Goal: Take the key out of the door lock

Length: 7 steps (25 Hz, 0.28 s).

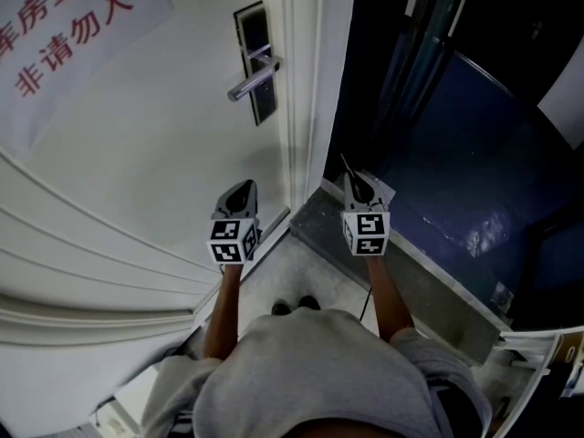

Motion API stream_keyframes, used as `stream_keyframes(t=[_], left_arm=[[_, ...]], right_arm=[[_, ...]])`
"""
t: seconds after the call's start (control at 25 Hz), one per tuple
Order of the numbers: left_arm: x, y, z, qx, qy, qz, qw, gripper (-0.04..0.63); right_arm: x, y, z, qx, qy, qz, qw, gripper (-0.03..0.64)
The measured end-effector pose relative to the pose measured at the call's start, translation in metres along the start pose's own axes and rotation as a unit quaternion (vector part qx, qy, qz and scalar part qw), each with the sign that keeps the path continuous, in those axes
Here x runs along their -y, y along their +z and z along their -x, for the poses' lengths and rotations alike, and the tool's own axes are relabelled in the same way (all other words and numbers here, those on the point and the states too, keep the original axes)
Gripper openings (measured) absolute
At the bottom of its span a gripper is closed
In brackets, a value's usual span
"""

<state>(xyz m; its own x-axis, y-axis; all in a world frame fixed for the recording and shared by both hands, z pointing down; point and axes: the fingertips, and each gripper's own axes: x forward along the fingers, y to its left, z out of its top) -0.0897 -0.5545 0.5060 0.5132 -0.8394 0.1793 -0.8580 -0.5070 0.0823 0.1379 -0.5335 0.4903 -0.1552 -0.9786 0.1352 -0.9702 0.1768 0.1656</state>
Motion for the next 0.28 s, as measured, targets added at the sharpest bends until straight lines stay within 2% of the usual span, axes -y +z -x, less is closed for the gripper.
stream_keyframes(t=[0.28], left_arm=[[-0.004, 0.0001, 0.0014, 0.001, 0.002, 0.002, 1.0, 0.018]], right_arm=[[-0.0056, 0.0017, -0.002, -0.004, 0.005, 0.003, 1.0, 0.029]])
